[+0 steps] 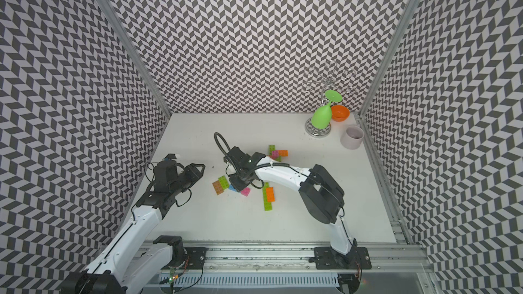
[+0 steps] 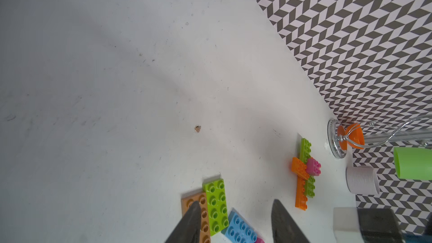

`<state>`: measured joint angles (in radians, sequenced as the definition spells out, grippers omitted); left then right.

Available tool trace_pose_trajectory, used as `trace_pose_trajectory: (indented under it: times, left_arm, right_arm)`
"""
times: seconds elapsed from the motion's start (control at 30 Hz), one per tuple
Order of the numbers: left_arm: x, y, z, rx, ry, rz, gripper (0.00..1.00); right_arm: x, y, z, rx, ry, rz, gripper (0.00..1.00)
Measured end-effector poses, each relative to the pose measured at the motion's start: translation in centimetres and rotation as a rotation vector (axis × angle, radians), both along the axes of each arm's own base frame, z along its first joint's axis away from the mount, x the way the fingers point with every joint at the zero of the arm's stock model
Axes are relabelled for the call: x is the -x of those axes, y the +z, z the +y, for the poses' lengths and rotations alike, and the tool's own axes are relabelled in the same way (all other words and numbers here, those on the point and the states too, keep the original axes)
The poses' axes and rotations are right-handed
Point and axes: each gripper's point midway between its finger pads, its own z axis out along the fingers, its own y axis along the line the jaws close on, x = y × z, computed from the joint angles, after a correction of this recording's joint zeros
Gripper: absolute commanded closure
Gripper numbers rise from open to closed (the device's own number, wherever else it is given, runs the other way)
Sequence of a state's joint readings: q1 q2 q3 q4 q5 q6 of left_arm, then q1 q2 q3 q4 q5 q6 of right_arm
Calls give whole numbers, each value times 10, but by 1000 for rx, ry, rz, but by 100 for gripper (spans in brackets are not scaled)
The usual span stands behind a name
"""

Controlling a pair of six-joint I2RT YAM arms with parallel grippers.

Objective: Assemble a small pinwheel with lego
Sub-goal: Move the lego brick at the center of the board.

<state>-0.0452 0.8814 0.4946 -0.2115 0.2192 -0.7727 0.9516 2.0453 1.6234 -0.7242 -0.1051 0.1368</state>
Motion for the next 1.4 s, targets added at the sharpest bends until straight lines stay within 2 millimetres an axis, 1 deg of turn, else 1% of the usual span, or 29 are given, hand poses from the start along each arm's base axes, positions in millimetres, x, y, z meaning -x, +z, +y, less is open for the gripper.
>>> trace_pose_trajectory:
  times: [0.07,0.17,0.3,0.43,0.6,0.87,1.0,1.2,1.4]
  left_arm:
    - [2,-3,3,9,6,5,50]
    - [3,-3,5,19,6,5,50]
    - [4,-2,5,29,1,2,50]
    - [6,-6,3,38,-8,9,50]
    - [7,-9,2,44,-18,16,50]
    - [7,-8,2,42,-30,13,50]
    - [8,-8,0,44,-38,12,50]
    - [8,-8,0,48,-43,11,50]
    - [8,-8,-1,49,-47,11,51]
  right_arm:
    - [-3,-5,3,28,-4,6,80]
    - [-7,-7,9,25,-48,32,80]
    - [1,-5,17,-36,-129,127,76]
    - [11,-13,22,-76,-216,223,75]
    - [13,-15,25,-106,-287,274,74]
    - [6,-10,36,-162,-340,282,73]
    - [-2,-17,41,-160,-358,269,73]
    - [-7,-38,40,-126,-380,269,73]
    - [-9,-37,44,-135,-371,266,73]
